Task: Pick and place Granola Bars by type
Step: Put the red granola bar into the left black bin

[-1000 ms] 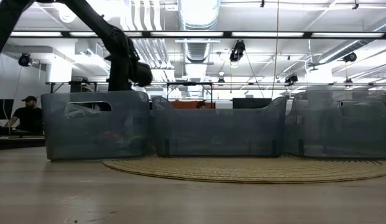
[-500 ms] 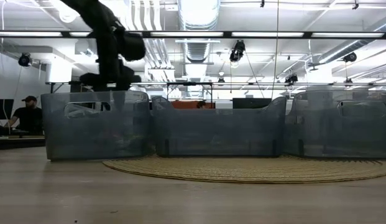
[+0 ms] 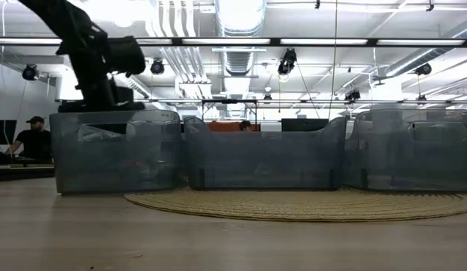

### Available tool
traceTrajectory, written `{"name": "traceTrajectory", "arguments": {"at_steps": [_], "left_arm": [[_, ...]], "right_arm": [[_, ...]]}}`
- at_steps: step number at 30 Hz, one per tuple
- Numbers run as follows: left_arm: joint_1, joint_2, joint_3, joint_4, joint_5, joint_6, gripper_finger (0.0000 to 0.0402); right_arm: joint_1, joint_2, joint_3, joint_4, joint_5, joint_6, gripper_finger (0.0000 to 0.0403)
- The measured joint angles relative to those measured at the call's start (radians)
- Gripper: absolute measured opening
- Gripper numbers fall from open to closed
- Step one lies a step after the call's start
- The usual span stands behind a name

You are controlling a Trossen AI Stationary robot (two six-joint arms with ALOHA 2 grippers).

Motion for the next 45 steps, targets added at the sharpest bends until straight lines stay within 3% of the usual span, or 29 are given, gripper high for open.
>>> {"name": "traceTrajectory", "arguments": {"at_steps": [16,39,45], "left_arm": [[-0.015,0.009,-0.153,0.192,-0.035,0.007,0.0186],[-0.014,0.21,-0.16,0.459,-0.049,0.055,0.0186],[-0.015,0.217,-0.163,0.456,-0.066,0.061,0.0186]], "right_arm": [[0.0,0.005,0.0,0.0,0.0,0.004,0.0008],[0.0,0.005,0.0,0.003,0.0,0.021,0.0008],[0.0,0.005,0.0,0.003,0.0,0.025,0.0009]]}}
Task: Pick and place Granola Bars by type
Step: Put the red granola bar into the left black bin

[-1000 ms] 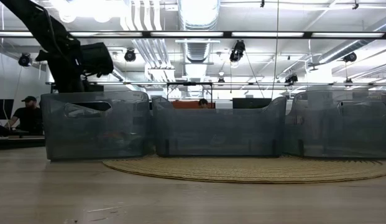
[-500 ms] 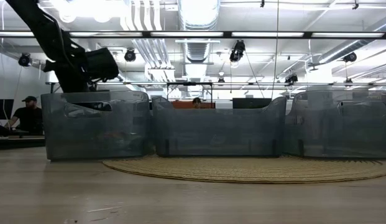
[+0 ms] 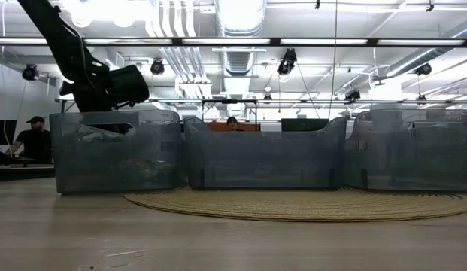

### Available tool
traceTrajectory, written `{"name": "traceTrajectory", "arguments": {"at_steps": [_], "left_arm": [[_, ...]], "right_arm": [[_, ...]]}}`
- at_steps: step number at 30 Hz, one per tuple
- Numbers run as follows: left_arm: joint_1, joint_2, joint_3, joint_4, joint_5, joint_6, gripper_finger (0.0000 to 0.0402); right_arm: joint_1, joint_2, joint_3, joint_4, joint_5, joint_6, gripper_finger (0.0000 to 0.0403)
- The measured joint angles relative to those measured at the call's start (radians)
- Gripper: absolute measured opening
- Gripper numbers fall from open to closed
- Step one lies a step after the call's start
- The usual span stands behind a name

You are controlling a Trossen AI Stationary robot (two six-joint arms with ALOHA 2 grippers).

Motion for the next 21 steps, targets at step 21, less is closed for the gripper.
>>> {"name": "traceTrajectory", "arguments": {"at_steps": [21], "left_arm": [[0.04,-0.001,0.0,-0.065,-0.127,-0.027,0.0186]], "right_arm": [[0.0,0.001,0.0,0.003,0.028,0.003,0.0008]]}}
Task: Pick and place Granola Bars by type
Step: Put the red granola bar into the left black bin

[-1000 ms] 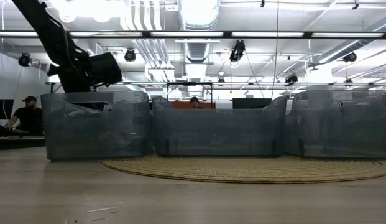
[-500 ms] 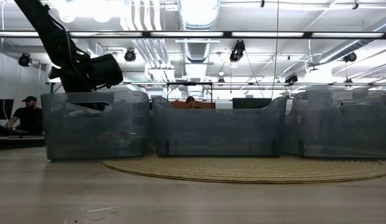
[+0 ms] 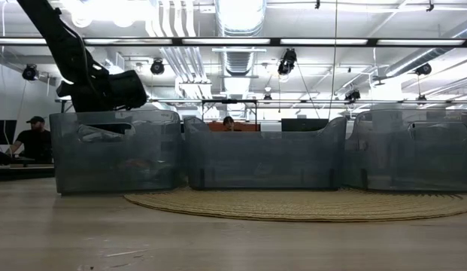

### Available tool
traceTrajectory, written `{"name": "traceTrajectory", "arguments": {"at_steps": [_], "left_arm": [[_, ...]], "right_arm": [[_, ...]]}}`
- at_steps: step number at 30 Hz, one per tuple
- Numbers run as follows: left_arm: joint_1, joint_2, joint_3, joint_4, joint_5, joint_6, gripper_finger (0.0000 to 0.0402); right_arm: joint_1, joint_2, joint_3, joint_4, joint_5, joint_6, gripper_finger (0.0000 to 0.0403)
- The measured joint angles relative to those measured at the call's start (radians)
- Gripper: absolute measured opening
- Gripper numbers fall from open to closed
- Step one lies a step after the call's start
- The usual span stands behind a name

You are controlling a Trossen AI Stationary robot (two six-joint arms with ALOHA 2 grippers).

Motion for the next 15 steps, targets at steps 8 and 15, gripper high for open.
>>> {"name": "traceTrajectory", "arguments": {"at_steps": [8,15], "left_arm": [[0.0,-0.004,0.011,0.054,0.006,0.049,0.0186],[0.015,0.003,0.012,0.065,-0.004,0.059,0.0186]], "right_arm": [[0.0,0.002,0.0,0.0,0.0,0.0,0.0008],[0.0,0.002,0.0,0.007,0.0,0.0,0.0008]]}}
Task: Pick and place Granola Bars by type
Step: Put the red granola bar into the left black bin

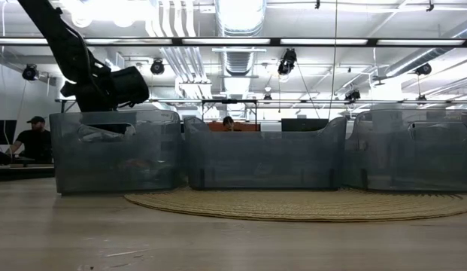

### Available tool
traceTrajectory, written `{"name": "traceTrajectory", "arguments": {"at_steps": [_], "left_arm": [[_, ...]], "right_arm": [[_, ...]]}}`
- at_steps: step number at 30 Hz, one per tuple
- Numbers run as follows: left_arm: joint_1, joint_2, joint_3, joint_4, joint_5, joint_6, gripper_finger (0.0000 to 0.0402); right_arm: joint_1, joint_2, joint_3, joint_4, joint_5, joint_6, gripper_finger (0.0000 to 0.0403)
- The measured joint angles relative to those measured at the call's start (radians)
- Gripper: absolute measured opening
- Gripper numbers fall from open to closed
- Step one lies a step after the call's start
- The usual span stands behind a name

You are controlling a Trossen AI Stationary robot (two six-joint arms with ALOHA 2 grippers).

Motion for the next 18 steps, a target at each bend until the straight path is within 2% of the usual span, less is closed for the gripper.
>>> {"name": "traceTrajectory", "arguments": {"at_steps": [8,18], "left_arm": [[0.028,0.0,-0.001,0.005,0.031,0.004,0.0172],[0.047,0.066,0.002,0.016,0.086,-0.028,0.0081]], "right_arm": [[0.0,0.0,0.0,0.006,0.0,0.0,0.0008],[0.0,0.0,0.0,0.016,-0.001,0.0,0.0008]]}}
